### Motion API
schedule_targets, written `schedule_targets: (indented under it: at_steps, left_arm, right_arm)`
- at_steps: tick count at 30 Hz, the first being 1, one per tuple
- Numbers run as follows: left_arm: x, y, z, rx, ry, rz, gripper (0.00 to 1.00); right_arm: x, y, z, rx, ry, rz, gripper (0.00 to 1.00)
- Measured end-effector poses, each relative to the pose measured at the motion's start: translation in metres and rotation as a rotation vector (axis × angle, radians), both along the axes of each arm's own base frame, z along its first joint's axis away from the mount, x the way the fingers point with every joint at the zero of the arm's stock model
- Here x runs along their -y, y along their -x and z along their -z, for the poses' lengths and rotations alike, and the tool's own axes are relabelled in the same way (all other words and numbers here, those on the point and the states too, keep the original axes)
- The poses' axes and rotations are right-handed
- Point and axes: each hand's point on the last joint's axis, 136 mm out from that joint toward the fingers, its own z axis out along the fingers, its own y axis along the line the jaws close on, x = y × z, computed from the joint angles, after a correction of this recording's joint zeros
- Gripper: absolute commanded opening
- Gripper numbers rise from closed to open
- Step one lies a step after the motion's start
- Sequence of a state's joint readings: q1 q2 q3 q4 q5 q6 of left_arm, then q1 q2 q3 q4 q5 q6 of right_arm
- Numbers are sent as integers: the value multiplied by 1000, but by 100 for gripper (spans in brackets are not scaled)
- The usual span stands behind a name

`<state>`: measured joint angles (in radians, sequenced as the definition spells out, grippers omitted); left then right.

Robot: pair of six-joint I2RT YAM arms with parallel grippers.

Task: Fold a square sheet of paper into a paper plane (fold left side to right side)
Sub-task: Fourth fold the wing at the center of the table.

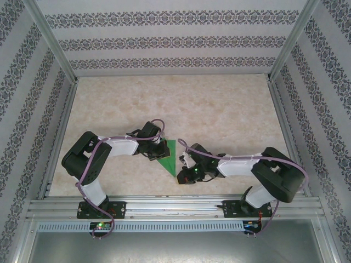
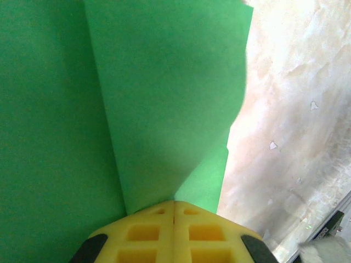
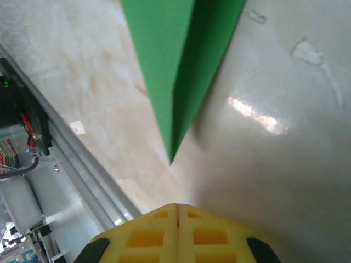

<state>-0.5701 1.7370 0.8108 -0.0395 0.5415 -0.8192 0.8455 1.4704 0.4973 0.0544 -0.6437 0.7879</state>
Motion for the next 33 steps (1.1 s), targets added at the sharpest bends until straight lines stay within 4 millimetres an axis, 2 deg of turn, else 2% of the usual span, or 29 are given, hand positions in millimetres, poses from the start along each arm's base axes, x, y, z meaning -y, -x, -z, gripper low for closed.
schedule_targets:
  at_steps: [4, 14, 17, 24, 33]
  left_arm:
    - [0, 0, 0, 0, 0, 0, 0]
    - [0, 0, 0, -1, 0, -3, 0]
    - [-1, 0, 0, 0, -1, -5, 0]
    - [-1, 0, 0, 0, -1, -5, 0]
    - [-1, 0, 0, 0, -1, -6, 0]
  right_arm:
    - [-2, -12, -14, 36, -43, 29, 0]
    - [-31, -56, -18, 120, -61, 90, 0]
    - [-33, -65, -16, 135, -56, 106, 0]
    - [-26, -71, 4, 124, 7, 138, 0]
    - [-23, -71, 14, 115, 34, 141, 0]
